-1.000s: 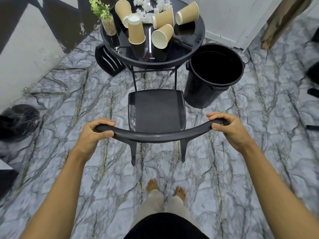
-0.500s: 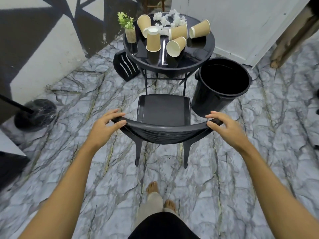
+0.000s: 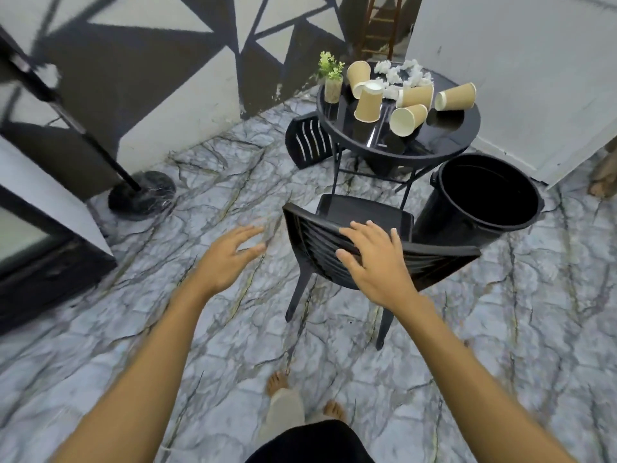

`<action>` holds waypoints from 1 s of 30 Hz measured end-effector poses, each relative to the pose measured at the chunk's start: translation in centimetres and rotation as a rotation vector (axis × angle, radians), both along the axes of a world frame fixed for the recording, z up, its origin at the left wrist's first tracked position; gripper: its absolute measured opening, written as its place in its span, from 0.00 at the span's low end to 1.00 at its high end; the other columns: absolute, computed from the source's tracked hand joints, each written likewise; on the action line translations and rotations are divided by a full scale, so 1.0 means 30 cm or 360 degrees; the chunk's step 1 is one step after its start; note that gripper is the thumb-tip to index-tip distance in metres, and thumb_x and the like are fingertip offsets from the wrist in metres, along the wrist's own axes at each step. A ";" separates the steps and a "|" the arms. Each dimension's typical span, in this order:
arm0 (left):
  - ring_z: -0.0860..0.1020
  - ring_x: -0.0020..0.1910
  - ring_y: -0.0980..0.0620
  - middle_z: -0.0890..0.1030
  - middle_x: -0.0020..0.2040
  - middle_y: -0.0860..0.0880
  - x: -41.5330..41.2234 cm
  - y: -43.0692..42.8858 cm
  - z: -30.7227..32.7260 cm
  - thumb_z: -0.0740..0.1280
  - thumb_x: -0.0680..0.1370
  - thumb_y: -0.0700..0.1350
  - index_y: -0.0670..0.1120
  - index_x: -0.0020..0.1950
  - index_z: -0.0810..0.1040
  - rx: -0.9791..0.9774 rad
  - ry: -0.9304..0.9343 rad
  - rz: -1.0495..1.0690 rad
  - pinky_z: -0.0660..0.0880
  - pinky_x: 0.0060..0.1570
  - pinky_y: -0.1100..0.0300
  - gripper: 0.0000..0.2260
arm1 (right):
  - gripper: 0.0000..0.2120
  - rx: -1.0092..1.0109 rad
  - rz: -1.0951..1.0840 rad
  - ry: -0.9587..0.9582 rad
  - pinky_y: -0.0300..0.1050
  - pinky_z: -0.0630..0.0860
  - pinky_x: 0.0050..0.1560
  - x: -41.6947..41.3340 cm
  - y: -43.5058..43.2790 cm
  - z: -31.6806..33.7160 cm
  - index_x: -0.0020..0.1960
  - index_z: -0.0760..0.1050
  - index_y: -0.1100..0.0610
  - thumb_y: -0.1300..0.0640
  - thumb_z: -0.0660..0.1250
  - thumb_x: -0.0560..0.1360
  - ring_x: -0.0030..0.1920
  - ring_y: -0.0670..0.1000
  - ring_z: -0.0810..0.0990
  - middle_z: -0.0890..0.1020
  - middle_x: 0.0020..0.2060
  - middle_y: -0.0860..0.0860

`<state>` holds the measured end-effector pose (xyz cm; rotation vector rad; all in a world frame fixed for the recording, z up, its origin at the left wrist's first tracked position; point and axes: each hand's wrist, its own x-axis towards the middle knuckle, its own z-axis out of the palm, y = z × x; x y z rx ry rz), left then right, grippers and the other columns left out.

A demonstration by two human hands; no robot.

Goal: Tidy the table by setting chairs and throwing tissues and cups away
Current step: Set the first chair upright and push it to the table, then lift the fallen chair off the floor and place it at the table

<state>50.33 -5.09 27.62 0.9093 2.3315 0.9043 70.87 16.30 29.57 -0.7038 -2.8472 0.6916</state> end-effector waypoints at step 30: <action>0.49 0.80 0.48 0.50 0.82 0.49 -0.496 -0.631 -0.309 0.49 0.83 0.62 0.55 0.80 0.55 -0.1169 -0.0008 0.0153 0.47 0.77 0.47 0.27 | 0.26 -0.0066 0.0717 -0.1034 0.62 0.56 0.74 -0.960 -0.572 -0.418 0.77 0.60 0.51 0.41 0.51 0.83 0.77 0.58 0.57 0.59 0.78 0.54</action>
